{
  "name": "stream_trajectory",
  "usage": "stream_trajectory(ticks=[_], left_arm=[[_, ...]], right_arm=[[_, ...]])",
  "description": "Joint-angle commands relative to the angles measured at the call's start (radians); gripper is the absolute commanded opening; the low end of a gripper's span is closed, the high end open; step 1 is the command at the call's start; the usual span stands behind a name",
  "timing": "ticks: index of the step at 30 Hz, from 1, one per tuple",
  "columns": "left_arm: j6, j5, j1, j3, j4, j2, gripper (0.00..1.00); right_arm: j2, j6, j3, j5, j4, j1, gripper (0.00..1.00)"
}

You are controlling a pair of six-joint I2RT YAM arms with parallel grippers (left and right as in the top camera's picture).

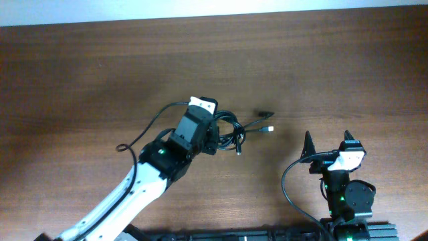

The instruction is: Untangle cables

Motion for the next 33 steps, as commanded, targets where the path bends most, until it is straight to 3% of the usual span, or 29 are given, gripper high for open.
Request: stream_trajectory(ticks=[1,9,11,16,18,20,27,33], left_arm=[[0.016,-0.019,0.003,0.009,0.003,-0.089,0.0],[0.005,0.011,0.003,0.009,-0.068,-0.102,0.0],[0.005,0.011,0.003,0.009,-0.071,-0.102,0.0],[0.005,0.011,0.003,0.009,-0.071,-0.102,0.0],[0.005,0.011,0.003,0.009,-0.071,-0.102,0.0],[0.005,0.011,0.003,0.009,-0.071,-0.102,0.0],[0.004,0.011,0.003,0.009,-0.071,-0.102,0.0],[0.004,0.034,0.003,0.009,-0.071,-0.102,0.0]], right_arm=[[-0.006,0.008,-0.005,0.016,-0.007,0.009,0.99],[-0.006,0.009,-0.005,0.014,-0.006,0.009,0.99],[-0.006,0.043,-0.005,-0.064,-0.005,0.01,0.99],[0.008,0.692,-0.005,-0.415,0.024,0.01,0.99],[0.008,0.848,-0.005,-0.593,0.025,0.01,0.99],[0.008,0.913,-0.005,-0.734,0.03,0.01,0.99],[0.008,0.867,0.009,-0.727,0.101,0.009,0.99],[0.139,0.723,0.198,-0.599,-0.209,0.009,0.99]])
